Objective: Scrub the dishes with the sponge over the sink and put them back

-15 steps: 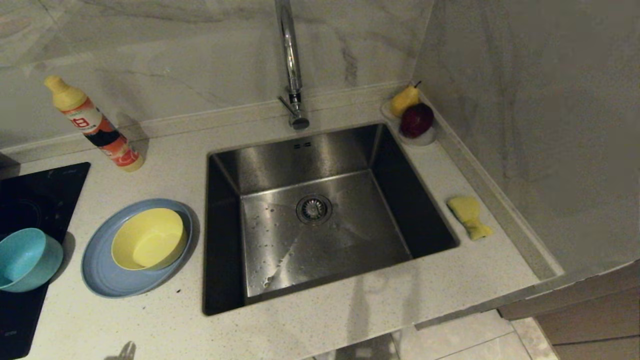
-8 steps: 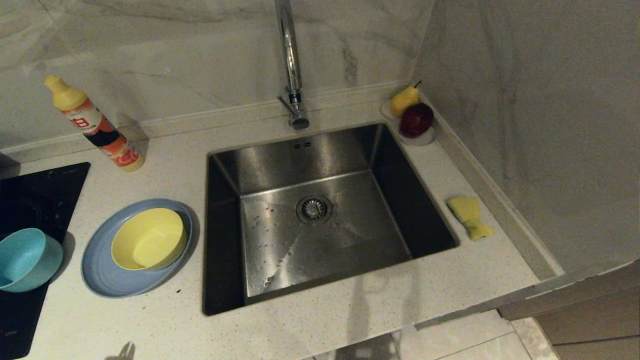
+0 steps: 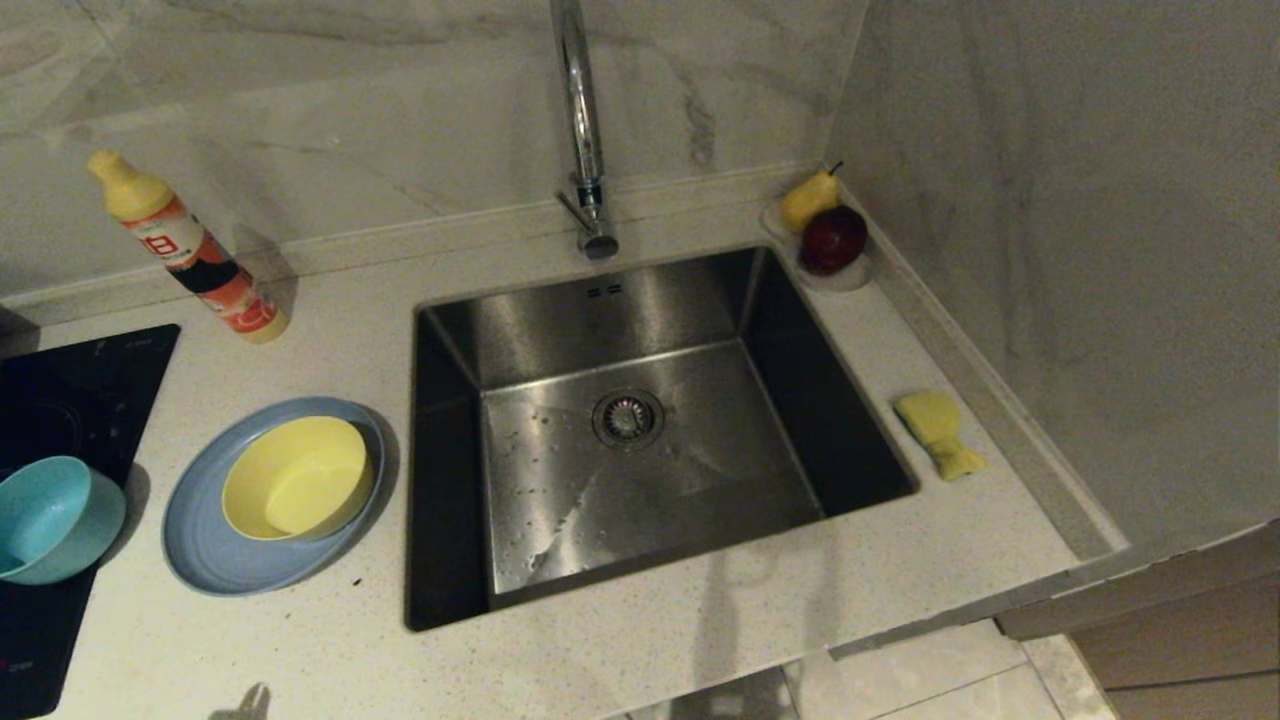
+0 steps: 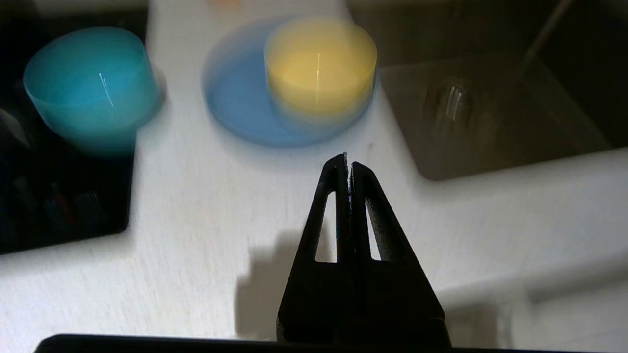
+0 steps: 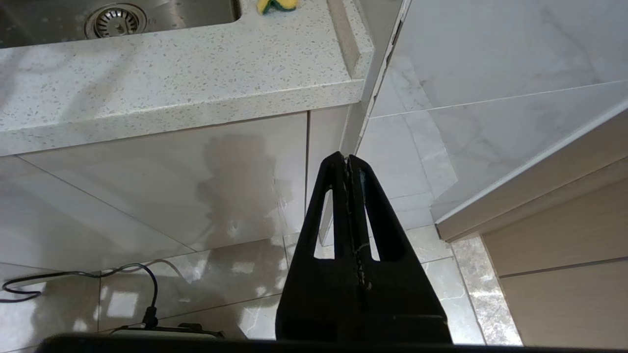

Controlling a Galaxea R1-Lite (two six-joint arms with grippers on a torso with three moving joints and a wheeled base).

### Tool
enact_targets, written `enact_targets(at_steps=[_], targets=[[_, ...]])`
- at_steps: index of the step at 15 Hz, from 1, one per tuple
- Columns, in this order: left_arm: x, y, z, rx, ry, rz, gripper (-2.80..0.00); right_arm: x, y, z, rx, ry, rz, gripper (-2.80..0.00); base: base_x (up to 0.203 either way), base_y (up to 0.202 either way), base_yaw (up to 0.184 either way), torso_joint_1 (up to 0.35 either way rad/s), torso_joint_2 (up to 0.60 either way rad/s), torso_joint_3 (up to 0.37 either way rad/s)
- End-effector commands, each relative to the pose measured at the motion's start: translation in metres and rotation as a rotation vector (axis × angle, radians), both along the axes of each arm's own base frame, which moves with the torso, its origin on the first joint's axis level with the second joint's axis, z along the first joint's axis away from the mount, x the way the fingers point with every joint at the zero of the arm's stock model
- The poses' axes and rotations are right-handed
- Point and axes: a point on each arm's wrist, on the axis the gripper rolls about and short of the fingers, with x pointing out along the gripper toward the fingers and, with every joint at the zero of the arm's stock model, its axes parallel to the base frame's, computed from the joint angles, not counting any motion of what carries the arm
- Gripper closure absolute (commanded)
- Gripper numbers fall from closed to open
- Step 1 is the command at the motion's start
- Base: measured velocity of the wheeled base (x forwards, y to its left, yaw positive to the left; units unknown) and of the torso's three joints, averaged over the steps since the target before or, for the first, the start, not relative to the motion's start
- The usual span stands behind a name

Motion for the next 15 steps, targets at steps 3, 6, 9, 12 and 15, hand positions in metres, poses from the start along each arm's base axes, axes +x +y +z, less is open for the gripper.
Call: enact_targets(at_steps=[3,6,9,12,15], targets=[[0.012,0.0,0.087,-0.009,0.024,0.024,0.0,0.0,0.0,0.0,0.0,-0.003,0.001,0.0,0.0,0.0,0.0,0.0,0.0,0.0],[0.069,0.0,0.144,-0.028,0.111,0.072,0.0,0.0,0.0,0.0,0.0,-0.002,0.001,0.0,0.0,0.0,0.0,0.0,0.0,0.0],[0.146,0.0,0.176,-0.048,0.158,0.146,0.0,0.0,0.0,0.0,0.0,-0.002,0.001,0.0,0.0,0.0,0.0,0.0,0.0,0.0],[0.228,0.0,0.182,-0.058,0.2,0.23,0.0,0.0,0.0,0.0,0.0,-0.003,0.001,0.0,0.0,0.0,0.0,0.0,0.0,0.0],[0.297,-0.001,0.168,-0.09,0.184,0.3,0.0,0.0,0.0,0.0,0.0,-0.002,0.001,0.0,0.0,0.0,0.0,0.0,0.0,0.0]])
